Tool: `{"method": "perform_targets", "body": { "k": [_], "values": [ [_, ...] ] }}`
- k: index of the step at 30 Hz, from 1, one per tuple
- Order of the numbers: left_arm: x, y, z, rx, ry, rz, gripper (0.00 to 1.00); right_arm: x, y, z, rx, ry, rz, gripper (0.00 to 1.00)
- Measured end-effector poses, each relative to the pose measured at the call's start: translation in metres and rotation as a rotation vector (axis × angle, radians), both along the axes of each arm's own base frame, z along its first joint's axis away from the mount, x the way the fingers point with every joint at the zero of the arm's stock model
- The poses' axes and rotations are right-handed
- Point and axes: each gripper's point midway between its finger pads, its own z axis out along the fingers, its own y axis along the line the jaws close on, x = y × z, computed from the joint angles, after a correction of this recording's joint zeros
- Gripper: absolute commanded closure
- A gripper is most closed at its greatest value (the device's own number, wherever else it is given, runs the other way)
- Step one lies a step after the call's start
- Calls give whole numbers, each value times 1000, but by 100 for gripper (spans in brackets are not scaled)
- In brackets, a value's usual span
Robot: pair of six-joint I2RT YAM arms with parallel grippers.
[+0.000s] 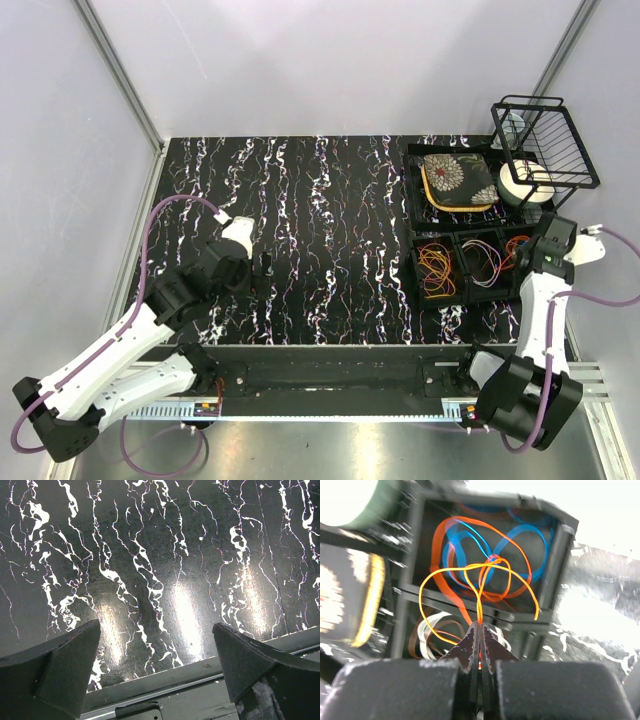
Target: Untangle the cables
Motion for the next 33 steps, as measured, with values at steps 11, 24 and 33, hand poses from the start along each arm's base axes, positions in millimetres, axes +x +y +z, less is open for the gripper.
{"method": "perform_targets", "body": {
  "k": [11, 24, 33],
  "values": [
    [0, 0, 0, 0, 0, 0, 1, 12, -18, 58, -97, -89, -42, 100],
    [0, 0, 0, 0, 0, 0, 1, 10, -49, 25, -88, 18, -123, 100],
    [0, 0, 0, 0, 0, 0, 1, 22, -64, -8, -58, 65, -141, 100]
  ]
}}
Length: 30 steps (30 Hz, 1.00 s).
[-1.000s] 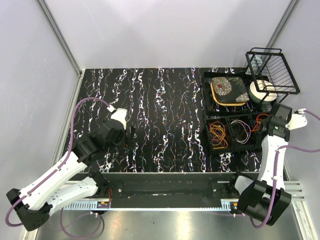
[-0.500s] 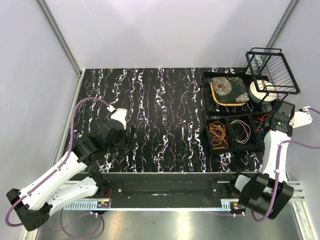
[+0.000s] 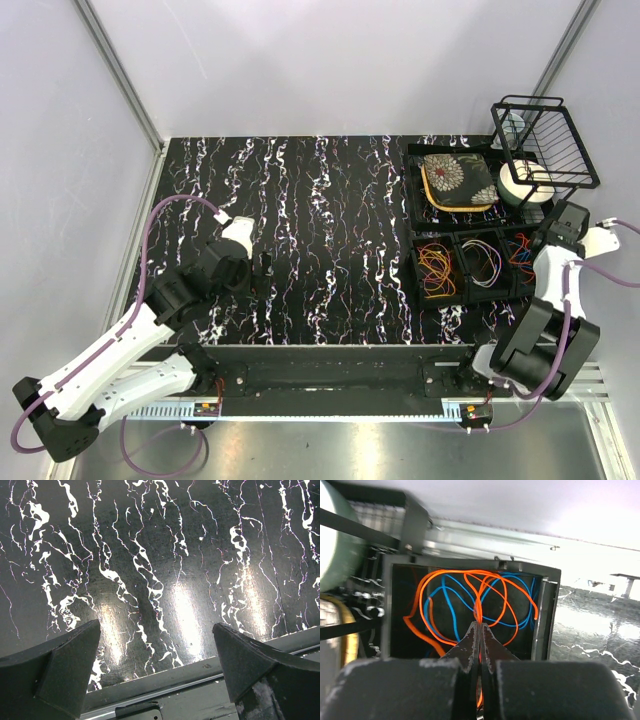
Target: Untangle the cables
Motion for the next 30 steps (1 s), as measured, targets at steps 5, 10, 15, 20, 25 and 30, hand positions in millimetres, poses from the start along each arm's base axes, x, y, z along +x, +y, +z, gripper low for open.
{"method": "perform_targets", "body": {
  "k": [5, 10, 15, 20, 25, 30],
  "values": [
    [0, 0, 0, 0, 0, 0, 1, -5, 6, -29, 35, 36, 10, 100],
    [0, 0, 0, 0, 0, -1, 1, -8, 9, -41, 54, 58, 11, 100],
    [0, 0, 0, 0, 0, -1, 1, -6, 8, -40, 49, 45, 8, 100],
    [0, 0, 1, -3, -3, -1, 1, -4, 9, -40, 58, 37, 11, 78],
    [-1, 0, 2, -9, -8, -1, 1, 3, 12, -30, 76, 20, 37, 57],
    [-1, 1, 5, -18, -18, -1, 1, 12, 15, -4, 61, -50, 71, 53]
  ]
}}
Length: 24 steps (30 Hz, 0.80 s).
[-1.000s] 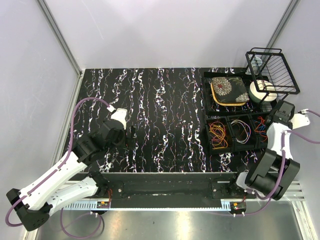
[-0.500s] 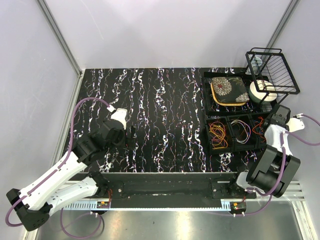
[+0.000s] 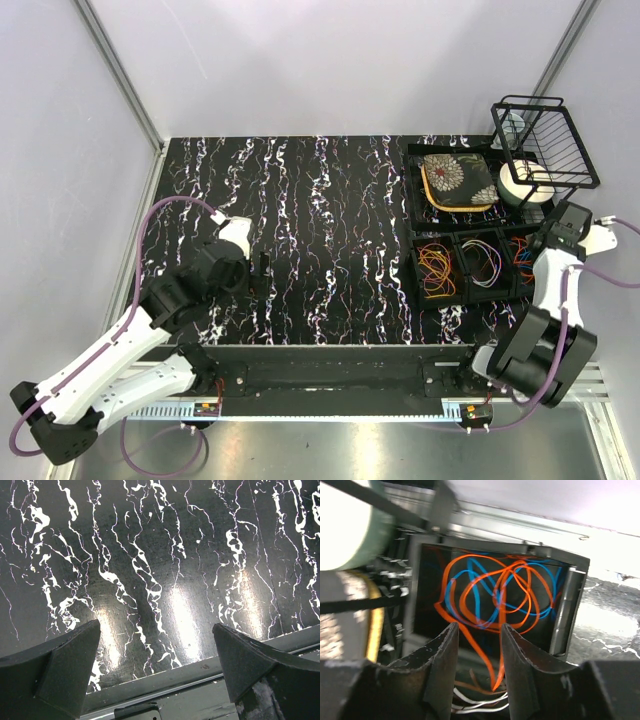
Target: Untangle the cables
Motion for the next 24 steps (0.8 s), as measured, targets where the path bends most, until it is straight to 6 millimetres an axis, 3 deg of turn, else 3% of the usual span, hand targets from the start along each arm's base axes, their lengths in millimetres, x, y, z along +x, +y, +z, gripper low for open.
{"method": "perform_targets", "body": {
  "k": [4, 7, 13, 20, 24],
  "values": [
    [-1, -1, 0, -5, 0, -4, 1, 0, 7, 25, -15, -67, 32, 49],
    [-1, -1, 1, -5, 0, -5, 1, 2, 13, 31, -7, -90, 65, 49],
    [-1, -1, 1, -6, 0, -4, 1, 2, 24, 23, 31, -77, 112, 55],
    [-1, -1, 1, -6, 0, -4, 1, -1, 58, 6, 154, -117, 205, 58],
    [-1, -1, 1, -6, 0, -4, 1, 0, 65, 3, 181, -123, 230, 58]
  ]
}}
